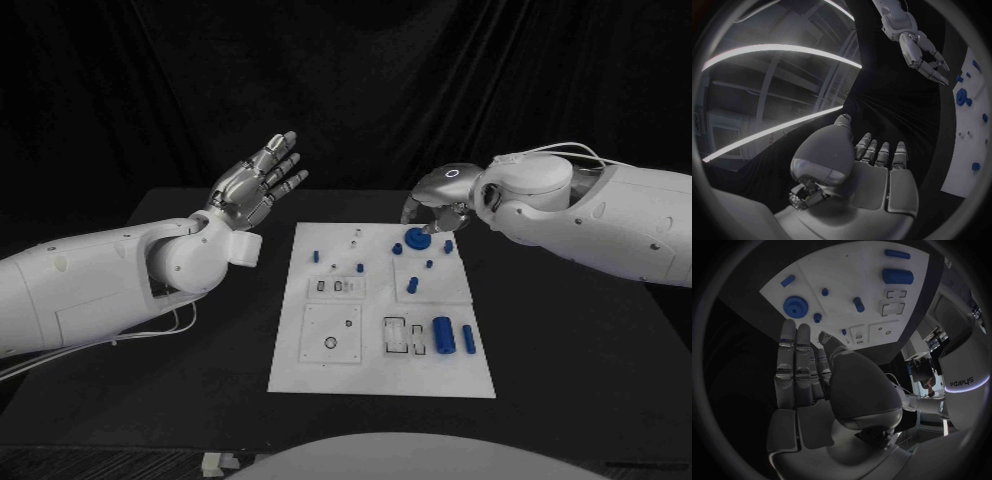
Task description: Assemble the parts on the task board
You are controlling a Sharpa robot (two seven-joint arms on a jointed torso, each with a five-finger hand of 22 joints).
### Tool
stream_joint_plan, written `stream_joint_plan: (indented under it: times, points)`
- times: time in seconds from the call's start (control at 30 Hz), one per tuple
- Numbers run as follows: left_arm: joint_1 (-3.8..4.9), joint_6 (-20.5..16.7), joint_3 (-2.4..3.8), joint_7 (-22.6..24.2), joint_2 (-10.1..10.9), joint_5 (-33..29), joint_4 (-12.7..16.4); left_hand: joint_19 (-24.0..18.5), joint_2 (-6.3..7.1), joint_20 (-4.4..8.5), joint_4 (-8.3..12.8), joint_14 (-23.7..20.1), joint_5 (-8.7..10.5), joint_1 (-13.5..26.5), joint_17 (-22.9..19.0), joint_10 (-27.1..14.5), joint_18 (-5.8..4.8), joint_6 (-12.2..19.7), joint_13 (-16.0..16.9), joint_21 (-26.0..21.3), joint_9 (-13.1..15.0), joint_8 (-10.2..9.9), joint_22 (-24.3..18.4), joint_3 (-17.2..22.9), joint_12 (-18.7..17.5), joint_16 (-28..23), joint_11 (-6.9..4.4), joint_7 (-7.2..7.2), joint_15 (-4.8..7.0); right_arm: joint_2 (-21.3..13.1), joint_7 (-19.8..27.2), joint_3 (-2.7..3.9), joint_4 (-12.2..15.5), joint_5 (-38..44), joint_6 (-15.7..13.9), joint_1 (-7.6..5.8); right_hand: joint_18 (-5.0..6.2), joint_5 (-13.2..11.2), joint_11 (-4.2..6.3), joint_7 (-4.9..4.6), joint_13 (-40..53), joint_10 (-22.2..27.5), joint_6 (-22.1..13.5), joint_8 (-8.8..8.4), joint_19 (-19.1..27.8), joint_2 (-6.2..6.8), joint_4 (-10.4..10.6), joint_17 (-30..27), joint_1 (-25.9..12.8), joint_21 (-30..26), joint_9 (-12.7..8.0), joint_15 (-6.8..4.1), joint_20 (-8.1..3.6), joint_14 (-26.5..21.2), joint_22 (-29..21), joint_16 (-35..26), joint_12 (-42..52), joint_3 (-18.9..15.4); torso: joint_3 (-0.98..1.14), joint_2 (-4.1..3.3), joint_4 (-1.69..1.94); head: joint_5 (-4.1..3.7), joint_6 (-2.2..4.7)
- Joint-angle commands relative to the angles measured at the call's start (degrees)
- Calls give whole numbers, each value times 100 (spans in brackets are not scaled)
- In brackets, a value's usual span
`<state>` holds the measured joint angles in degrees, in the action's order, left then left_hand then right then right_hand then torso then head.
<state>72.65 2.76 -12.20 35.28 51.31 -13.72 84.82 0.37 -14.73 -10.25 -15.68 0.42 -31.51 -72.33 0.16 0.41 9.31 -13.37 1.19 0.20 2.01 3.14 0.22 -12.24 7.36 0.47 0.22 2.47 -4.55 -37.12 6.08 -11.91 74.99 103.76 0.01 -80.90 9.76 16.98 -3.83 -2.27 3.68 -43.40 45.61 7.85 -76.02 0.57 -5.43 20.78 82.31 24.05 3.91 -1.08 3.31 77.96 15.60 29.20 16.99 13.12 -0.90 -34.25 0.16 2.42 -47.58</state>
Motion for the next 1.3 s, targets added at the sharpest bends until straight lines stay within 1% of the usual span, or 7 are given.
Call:
stream_joint_plan:
  times: [0.03, 0.13, 0.17, 0.37, 0.47, 0.67, 1.3]
  points:
    - [22, 43, 6, 4, 31, -27, 34, 11, 2, -65, 2, -5, -59, -53, 20, 2, 45, -71, 4, 23, 7, 34, 13, 40, 22, 44, 26, 25, -70, 97, 269, 5, -129, 441, -152, 1, -115, -143, 52, 130, -7, -165, 44, -171, 713, 87, -340, 716, -196, 1455, -5, -58, -153, -117, 1384, 1066, -423, 721, -36, -84, 16, -19, 65]
    - [23, 44, 6, 4, 63, -27, 50, 17, 7, -84, 0, 0, -72, -61, 23, 2, 47, -92, 4, 28, 9, 45, 17, 48, 23, 54, 28, 31, -86, 178, 293, 5, -247, 454, -345, 40, -55, -458, 75, 171, -2, -175, 26, -212, 799, 127, -214, 893, -337, 1848, -2, -108, -91, 27, 1802, 1397, -492, 743, -50, -107, 22, -46, 95]
    - [23, 45, 6, 4, 72, -27, 53, 22, 8, -93, 0, 2, -79, -65, 24, 2, 49, -95, 5, 31, 9, 48, 20, 53, 25, 58, 28, 32, -94, 202, 307, 5, -287, 457, -415, 51, -105, -578, 80, 171, 0, -183, 28, -218, 621, 144, -137, 1439, -412, 2258, 0, -131, -60, 200, 2274, 1897, -501, 708, -59, -119, 25, -53, 112]
    - [24, 91, 5, -1, 97, -27, 41, 28, 10, -110, 0, 3, -97, -74, 24, 1, 52, -106, 4, 36, 10, 56, 23, 61, 23, 62, 31, 36, -107, 349, 421, 5, -554, 466, -827, 143, -246, -490, 91, 41, 0, -692, 286, -132, -31, 230, 23, 3301, -458, 3670, 34, -214, -30, 719, 3868, 3547, -421, 905, -81, -138, 31, -107, 153]
    - [24, 132, 5, -9, 90, -27, 24, 30, 13, -120, 2, 2, -110, -80, 23, 1, 54, -111, 4, 38, 10, 60, 24, 66, 22, 59, 31, 37, -113, 399, 492, 5, -669, 467, -967, 190, -267, -622, 89, 80, 0, -956, 286, -154, -180, 372, 253, 3624, -731, 3919, 28, -226, -47, 830, 4112, 3885, -420, 860, -74, -129, 32, -143, 143]
    - [22, 260, 5, -63, 66, -27, -22, 36, 12, -137, 6, 1, -132, -92, 22, 0, 58, -140, 3, 43, 14, 73, 27, 79, 18, 60, 34, 42, -122, 468, 612, 5, -857, 468, -1162, 302, -278, -703, 93, 48, 1, -1038, 345, -149, -214, 489, 455, 3633, -931, 4056, 33, -234, -51, 798, 4274, 3968, -514, 762, -70, -100, 19, -131, 110]
    - [14, 461, 3, -138, 11, -27, -111, 53, 2, -183, 4, 6, -144, -108, 27, 0, 69, -247, 5, 55, 29, 123, 35, 109, 28, 76, 72, 82, -157, 584, 698, 5, -1191, 469, -1365, 580, -283, -708, 122, 64, 6, -1099, 330, -190, -205, 586, 435, 3619, -803, 4121, 22, -256, -76, 764, 4379, 4017, -622, 791, -70, -115, 21, -139, 90]
